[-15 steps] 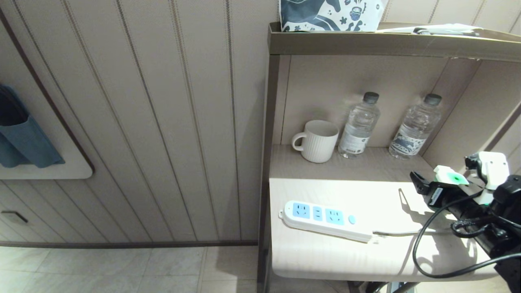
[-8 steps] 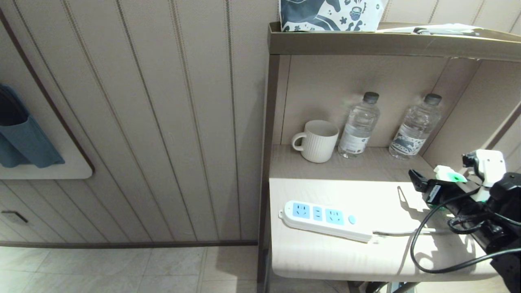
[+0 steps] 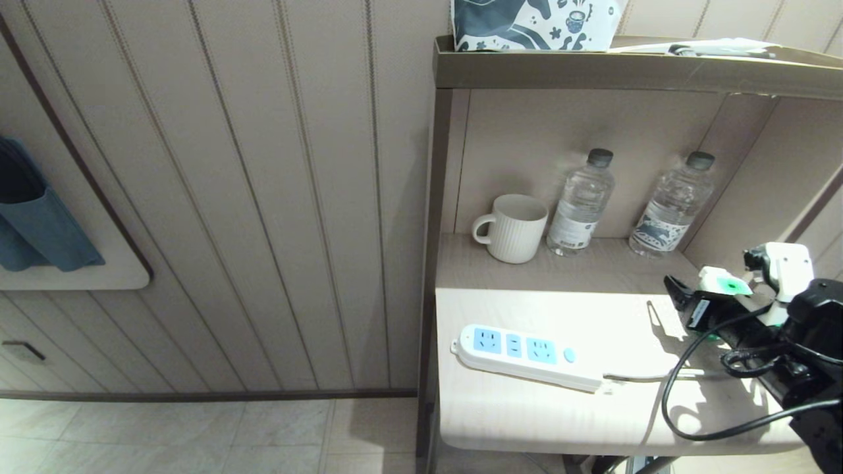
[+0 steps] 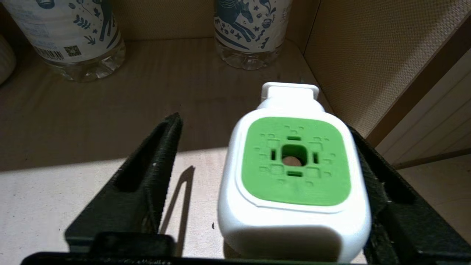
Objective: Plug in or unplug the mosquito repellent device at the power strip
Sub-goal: Pick up the mosquito repellent liquid
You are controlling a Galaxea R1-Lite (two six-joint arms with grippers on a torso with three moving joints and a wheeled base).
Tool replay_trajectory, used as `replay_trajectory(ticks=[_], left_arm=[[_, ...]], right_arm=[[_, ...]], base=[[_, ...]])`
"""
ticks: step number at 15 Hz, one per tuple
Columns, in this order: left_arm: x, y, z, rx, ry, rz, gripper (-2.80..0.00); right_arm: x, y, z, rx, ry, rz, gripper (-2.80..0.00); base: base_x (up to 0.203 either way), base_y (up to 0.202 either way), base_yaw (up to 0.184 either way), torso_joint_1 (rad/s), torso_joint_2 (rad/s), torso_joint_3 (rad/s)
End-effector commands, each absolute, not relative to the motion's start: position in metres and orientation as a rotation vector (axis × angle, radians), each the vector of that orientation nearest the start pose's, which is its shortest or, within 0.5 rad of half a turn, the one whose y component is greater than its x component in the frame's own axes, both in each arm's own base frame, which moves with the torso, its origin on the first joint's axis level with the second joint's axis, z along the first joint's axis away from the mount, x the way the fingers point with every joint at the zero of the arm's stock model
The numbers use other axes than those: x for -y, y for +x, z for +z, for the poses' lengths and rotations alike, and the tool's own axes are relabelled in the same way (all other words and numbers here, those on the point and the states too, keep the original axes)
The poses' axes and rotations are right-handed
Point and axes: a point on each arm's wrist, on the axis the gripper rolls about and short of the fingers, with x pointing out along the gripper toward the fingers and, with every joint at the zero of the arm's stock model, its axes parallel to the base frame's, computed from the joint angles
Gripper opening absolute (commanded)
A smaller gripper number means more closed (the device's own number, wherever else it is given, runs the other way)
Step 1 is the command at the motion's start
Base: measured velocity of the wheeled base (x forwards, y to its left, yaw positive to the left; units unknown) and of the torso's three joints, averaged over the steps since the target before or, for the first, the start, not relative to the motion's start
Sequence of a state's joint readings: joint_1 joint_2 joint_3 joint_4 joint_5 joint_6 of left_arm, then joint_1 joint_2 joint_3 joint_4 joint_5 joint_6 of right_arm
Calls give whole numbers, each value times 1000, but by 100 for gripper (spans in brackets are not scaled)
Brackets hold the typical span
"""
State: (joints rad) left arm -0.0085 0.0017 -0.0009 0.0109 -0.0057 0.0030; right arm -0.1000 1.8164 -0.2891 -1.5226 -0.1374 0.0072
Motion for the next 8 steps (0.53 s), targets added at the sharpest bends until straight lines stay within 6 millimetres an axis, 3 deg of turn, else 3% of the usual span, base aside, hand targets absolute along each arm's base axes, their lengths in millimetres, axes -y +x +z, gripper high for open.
replay_trajectory(ticks=[1,8], left_arm=[[0,-23,74,-14,3,-16,-280],[0,-23,74,-14,3,-14,-280]], right_arm=[[29,257,124,43,7,-239,-280],[30,257,123,40,8,-241,-280]], base=[[0,0,0,0,0,0],[0,0,0,0,0,0]])
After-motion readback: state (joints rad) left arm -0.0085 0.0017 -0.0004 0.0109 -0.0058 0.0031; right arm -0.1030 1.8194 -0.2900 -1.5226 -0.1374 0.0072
